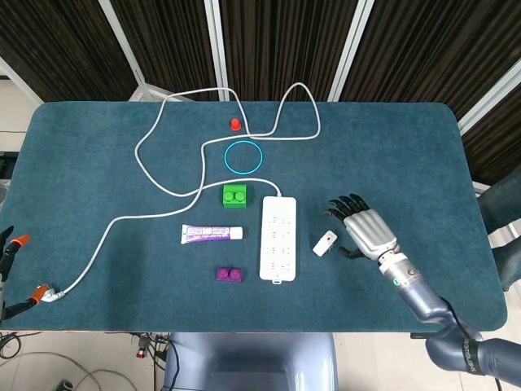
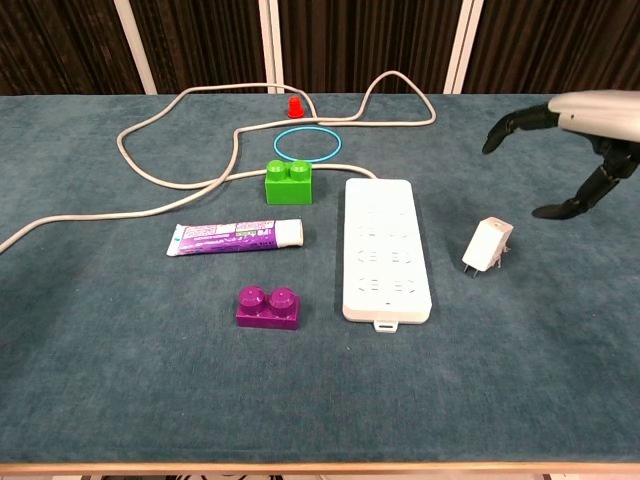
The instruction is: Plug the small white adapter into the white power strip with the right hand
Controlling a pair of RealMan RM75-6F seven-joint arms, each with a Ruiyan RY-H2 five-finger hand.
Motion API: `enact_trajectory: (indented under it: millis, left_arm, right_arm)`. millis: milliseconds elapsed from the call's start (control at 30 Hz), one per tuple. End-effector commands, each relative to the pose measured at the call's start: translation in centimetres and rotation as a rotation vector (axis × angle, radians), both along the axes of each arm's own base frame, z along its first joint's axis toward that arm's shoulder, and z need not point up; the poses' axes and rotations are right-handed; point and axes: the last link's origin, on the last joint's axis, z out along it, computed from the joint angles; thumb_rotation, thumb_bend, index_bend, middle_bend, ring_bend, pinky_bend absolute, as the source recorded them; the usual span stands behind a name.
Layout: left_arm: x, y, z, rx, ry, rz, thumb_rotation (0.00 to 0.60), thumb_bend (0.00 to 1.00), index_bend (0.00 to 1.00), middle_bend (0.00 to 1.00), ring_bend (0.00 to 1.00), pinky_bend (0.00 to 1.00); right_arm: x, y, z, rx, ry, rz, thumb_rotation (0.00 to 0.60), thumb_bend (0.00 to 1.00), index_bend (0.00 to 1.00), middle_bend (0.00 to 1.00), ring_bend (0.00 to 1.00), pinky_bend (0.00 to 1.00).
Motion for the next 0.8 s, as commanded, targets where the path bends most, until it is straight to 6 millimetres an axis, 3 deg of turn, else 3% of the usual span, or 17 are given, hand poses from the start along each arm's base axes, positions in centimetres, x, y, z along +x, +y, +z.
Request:
enact_trajectory:
  millis: [33,167,367,800]
  left_arm:
    - [0.1,-0.1,-0.1,0.005,0.008,0.001,0.600,0.17,0.17,0.00,0.00,0.11]
    - [0.5,-0.2,-0.5,0.004,0.023,-0.004,0.600,0.17,0.17,0.00,0.00,0.11]
    - [0.6,-0.3,-0.8,0.001,0.038,0.002,0.600,0.17,0.17,0.00,0.00,0.11]
    - [0.3,-0.1,-0.6,-0.003,0.028,0.006,0.600,0.17,0.17,0.00,0.00,0.11]
  right_arm:
    - [-2.3,-1.1,1.1,0.029,-0.063,0.054,0.600,0.32,0.21,0.13,0.09,0.05]
    - [-3.7,-1.4,1.1,0.067,-0.090,0.052,0.600,0.32,0.21,0.16,0.15,0.06]
    - [-4.9,-0.8,-0.5,0.093,-0.130,0.085,0.600,0.32,0.24,0.21,0.21,0.09]
    - [-4.5,-0.6,-3.1,0.092,-0.142,0.121,0.600,0.32,0.27,0.25,0.25,0.10]
